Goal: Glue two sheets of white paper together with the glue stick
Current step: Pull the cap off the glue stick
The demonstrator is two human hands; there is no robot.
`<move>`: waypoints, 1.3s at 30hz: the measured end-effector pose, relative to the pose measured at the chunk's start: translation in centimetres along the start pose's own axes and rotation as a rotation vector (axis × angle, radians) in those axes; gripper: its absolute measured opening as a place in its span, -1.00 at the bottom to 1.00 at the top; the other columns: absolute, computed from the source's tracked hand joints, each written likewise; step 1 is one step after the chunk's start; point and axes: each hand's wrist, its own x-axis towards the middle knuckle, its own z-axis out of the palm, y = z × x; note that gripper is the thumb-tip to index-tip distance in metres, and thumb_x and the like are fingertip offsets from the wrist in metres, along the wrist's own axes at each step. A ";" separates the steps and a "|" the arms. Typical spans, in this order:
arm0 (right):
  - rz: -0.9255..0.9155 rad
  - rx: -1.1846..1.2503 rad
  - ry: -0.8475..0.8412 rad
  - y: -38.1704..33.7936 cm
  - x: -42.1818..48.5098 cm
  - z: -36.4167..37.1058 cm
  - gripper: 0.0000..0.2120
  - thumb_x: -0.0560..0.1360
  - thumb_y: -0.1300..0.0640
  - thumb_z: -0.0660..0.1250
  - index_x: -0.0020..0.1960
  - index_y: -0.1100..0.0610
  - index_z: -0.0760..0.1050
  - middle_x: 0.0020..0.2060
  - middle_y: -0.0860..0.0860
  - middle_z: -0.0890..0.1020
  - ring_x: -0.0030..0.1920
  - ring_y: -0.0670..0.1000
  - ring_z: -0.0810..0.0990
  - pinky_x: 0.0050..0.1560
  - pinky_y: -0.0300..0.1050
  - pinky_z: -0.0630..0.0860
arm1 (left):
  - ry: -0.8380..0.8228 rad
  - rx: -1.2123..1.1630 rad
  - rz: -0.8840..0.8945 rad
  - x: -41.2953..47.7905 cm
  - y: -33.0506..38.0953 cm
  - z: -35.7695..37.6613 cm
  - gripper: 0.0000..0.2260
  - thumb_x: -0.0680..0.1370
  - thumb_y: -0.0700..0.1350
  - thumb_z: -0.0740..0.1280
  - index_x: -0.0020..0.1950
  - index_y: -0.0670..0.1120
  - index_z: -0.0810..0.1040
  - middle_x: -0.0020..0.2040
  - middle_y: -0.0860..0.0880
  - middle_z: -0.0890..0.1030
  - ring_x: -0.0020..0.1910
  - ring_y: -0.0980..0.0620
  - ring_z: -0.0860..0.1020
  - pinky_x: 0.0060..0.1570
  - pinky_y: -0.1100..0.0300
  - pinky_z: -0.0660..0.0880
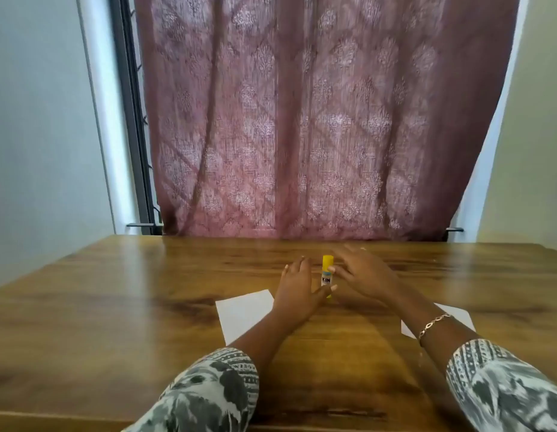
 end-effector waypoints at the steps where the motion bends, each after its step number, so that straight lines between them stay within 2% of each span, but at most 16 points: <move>1: -0.008 -0.007 0.000 -0.1 0.2 0.2 -0.60 0.53 0.04 0.19 0.35 0.06 0.29 0.31 0.08 0.44 0.24 0.11 0.46 0.17 -0.04 0.38 | 0.019 -0.056 -0.016 0.0 0.1 0.0 -0.43 0.46 0.11 0.30 0.35 -0.16 0.27 0.36 -0.17 0.38 0.36 -0.13 0.30 0.34 0.03 0.23; 4: -0.025 -0.016 0.000 -0.1 0.6 0.9 -0.66 0.52 0.03 0.19 0.27 0.07 0.36 0.23 0.07 0.52 0.16 0.10 0.50 0.10 -0.02 0.43 | 0.081 -0.134 -0.082 0.1 0.5 0.3 -0.53 0.44 0.04 0.36 0.27 -0.11 0.37 0.24 -0.12 0.48 0.25 -0.09 0.41 0.14 0.08 0.36; 7: 0.004 0.036 0.066 0.2 0.9 1.5 -0.77 0.50 0.04 0.22 0.11 0.09 0.38 0.00 0.08 0.60 -0.09 0.05 0.54 -0.14 -0.06 0.42 | 0.112 -0.187 -0.109 0.0 0.5 0.7 -0.57 0.44 -0.01 0.38 0.25 -0.10 0.41 0.21 -0.09 0.53 0.20 -0.06 0.46 0.04 0.17 0.35; 12: 0.008 0.194 0.220 0.6 0.3 2.7 -0.89 0.46 0.08 0.30 -0.10 0.02 0.36 -0.36 -0.07 0.51 -0.43 -0.16 0.39 -0.41 -0.18 0.24 | 0.142 -0.307 -0.141 -0.2 -0.2 1.0 -0.64 0.42 -0.10 0.42 0.19 -0.11 0.49 0.14 -0.07 0.59 0.15 -0.02 0.51 0.12 0.13 0.43; 15: 0.007 0.434 0.251 0.3 0.5 2.5 -0.83 0.42 0.07 0.34 -0.20 -0.08 0.33 -0.41 0.02 0.54 -0.44 -0.03 0.44 -0.35 -0.08 0.38 | 0.142 -0.420 -0.125 0.0 -0.3 0.8 -0.66 0.37 -0.17 0.45 0.13 -0.12 0.54 0.05 -0.08 0.64 0.05 0.00 0.57 0.09 0.08 0.51; 17: -0.012 0.554 0.269 0.0 0.6 2.3 -0.85 0.42 0.10 0.34 -0.19 -0.06 0.36 -0.42 0.09 0.57 -0.42 0.07 0.48 -0.32 -0.02 0.43 | 0.139 -0.421 -0.103 0.0 -0.1 0.5 -0.69 0.37 -0.16 0.45 0.09 -0.13 0.56 -0.02 -0.09 0.66 -0.09 0.04 0.56 -0.08 0.20 0.49; 19: -0.018 0.619 0.242 0.0 0.7 2.4 -0.90 0.44 0.18 0.34 -0.15 0.06 0.41 -0.45 -0.02 0.54 -0.44 -0.03 0.47 -0.33 -0.08 0.43 | 0.140 -0.377 -0.085 0.0 0.1 0.1 -0.75 0.38 -0.14 0.44 0.03 -0.13 0.59 -0.09 -0.10 0.66 -0.19 0.06 0.51 -0.23 0.23 0.37; 22: -0.020 0.662 0.189 0.0 0.5 2.4 -0.92 0.44 0.17 0.33 -0.18 0.08 0.43 -0.46 -0.04 0.51 -0.44 -0.09 0.45 -0.40 -0.28 0.37 | 0.159 -0.390 -0.091 0.0 0.3 -0.1 -0.79 0.35 -0.15 0.47 -0.05 -0.14 0.62 -0.16 -0.12 0.66 -0.31 0.07 0.45 -0.27 0.21 0.33; 23: -0.025 0.666 0.186 0.0 0.4 2.3 -0.89 0.44 0.16 0.34 -0.20 0.06 0.42 -0.46 0.01 0.52 -0.44 -0.06 0.45 -0.40 -0.26 0.35 | 0.151 -0.404 -0.095 0.0 0.3 -0.2 -0.80 0.34 -0.15 0.47 -0.06 -0.15 0.63 -0.18 -0.14 0.66 -0.36 0.08 0.43 -0.29 0.21 0.34; 26: -0.046 0.661 0.147 0.2 0.4 2.0 -0.84 0.43 0.19 0.35 -0.21 0.00 0.40 -0.34 0.22 0.57 -0.36 0.06 0.48 -0.30 -0.02 0.43 | 0.106 -0.428 -0.106 0.1 0.1 -0.3 -0.85 0.35 -0.17 0.47 -0.13 -0.20 0.63 -0.35 -0.10 0.60 -0.47 0.18 0.35 -0.35 0.22 0.28; 28: -0.086 0.666 0.085 0.3 0.3 1.6 -0.82 0.44 0.24 0.33 -0.17 -0.03 0.41 -0.21 0.26 0.59 -0.28 0.08 0.50 -0.23 0.06 0.47 | 0.057 -0.454 -0.114 0.2 -0.1 -0.6 -0.86 0.36 -0.18 0.47 -0.15 -0.21 0.62 -0.42 -0.03 0.53 -0.45 0.15 0.37 -0.31 0.19 0.30; 30: -0.124 0.657 0.031 0.5 0.1 1.4 -0.79 0.45 0.27 0.32 -0.15 -0.04 0.41 -0.17 0.25 0.58 -0.24 0.05 0.49 -0.22 0.01 0.44 | 0.024 -0.432 -0.110 0.3 -0.3 -0.7 -0.82 0.36 -0.17 0.47 -0.08 -0.18 0.64 -0.28 -0.09 0.63 -0.32 0.05 0.49 -0.22 0.11 0.41; 32: -0.140 0.632 0.008 0.6 0.0 1.2 -0.81 0.45 0.25 0.32 -0.12 -0.03 0.42 -0.20 0.20 0.57 -0.26 -0.01 0.47 -0.28 -0.14 0.41 | 0.034 -0.391 -0.107 0.3 -0.4 -0.9 -0.78 0.34 -0.15 0.48 -0.03 -0.13 0.65 -0.14 -0.12 0.68 -0.19 0.02 0.57 -0.13 0.08 0.48; 34: -0.111 0.648 0.032 0.5 -0.1 1.3 -0.90 0.46 0.20 0.32 -0.07 0.05 0.44 -0.28 0.07 0.55 -0.33 -0.11 0.48 -0.37 -0.31 0.40 | 0.053 -0.381 -0.104 0.3 -0.5 -0.8 -0.77 0.33 -0.14 0.49 -0.03 -0.11 0.65 -0.12 -0.11 0.69 -0.18 0.04 0.57 -0.13 0.11 0.47; 37: -0.068 0.650 0.083 0.4 0.0 1.7 -0.95 0.47 0.14 0.29 -0.12 0.12 0.46 -0.43 -0.01 0.52 -0.43 -0.09 0.48 -0.42 -0.26 0.40 | 0.042 -0.356 -0.097 0.4 -0.5 -0.8 -0.74 0.33 -0.13 0.49 -0.01 -0.11 0.64 -0.10 -0.10 0.69 -0.18 0.03 0.57 -0.16 0.16 0.43; 39: -0.091 0.599 0.077 0.5 0.1 1.8 -0.98 0.47 0.17 0.29 -0.14 0.09 0.46 -0.42 -0.04 0.52 -0.41 -0.13 0.47 -0.37 -0.26 0.37 | 0.028 -0.358 -0.091 0.6 -0.7 -0.8 -0.74 0.34 -0.14 0.49 0.00 -0.12 0.63 -0.07 -0.12 0.69 -0.11 -0.02 0.60 -0.12 0.15 0.44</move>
